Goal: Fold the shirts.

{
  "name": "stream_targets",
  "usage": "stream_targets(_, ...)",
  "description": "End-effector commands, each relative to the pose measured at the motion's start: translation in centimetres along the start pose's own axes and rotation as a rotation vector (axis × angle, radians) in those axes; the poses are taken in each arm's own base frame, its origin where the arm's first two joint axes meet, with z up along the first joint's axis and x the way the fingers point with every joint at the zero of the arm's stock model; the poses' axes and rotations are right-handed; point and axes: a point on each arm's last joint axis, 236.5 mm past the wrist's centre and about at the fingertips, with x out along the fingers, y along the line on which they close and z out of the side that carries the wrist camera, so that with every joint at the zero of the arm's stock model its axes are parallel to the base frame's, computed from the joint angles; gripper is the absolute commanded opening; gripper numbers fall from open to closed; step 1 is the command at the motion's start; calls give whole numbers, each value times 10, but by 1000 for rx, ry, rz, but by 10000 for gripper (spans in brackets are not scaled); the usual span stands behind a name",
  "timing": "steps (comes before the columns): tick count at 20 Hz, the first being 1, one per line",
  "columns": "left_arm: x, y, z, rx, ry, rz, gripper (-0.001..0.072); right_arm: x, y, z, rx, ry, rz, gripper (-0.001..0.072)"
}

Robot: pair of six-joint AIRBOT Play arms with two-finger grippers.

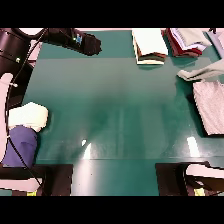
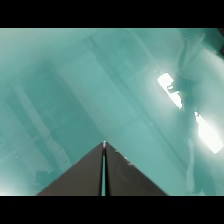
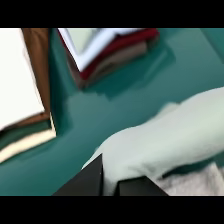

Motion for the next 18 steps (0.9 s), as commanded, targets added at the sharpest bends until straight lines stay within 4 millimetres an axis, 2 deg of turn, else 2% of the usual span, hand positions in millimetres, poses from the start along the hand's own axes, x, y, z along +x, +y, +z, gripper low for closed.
stream_targets(1,0,0,-3,0,11,-1,25,-20,16,46,-88,-119,-5,17)
stream_targets(4,0,-1,-8,3,33,-3,25,-36,13,56,-189,-104,-70,18)
stream_targets(8,0,-1,-9,4,36,-4,25,-46,12,44,-225,-45,-93,17)
stream_targets(12,0,-1,-13,4,53,-5,25,-75,9,44,-278,-77,-169,17)
stream_targets(15,0,-1,-13,5,54,-5,25,-98,-10,26,-298,-46,-278,17)
stream_targets(18,0,-1,-13,22,56,-6,25,-114,-25,-11,-292,26,-347,17)
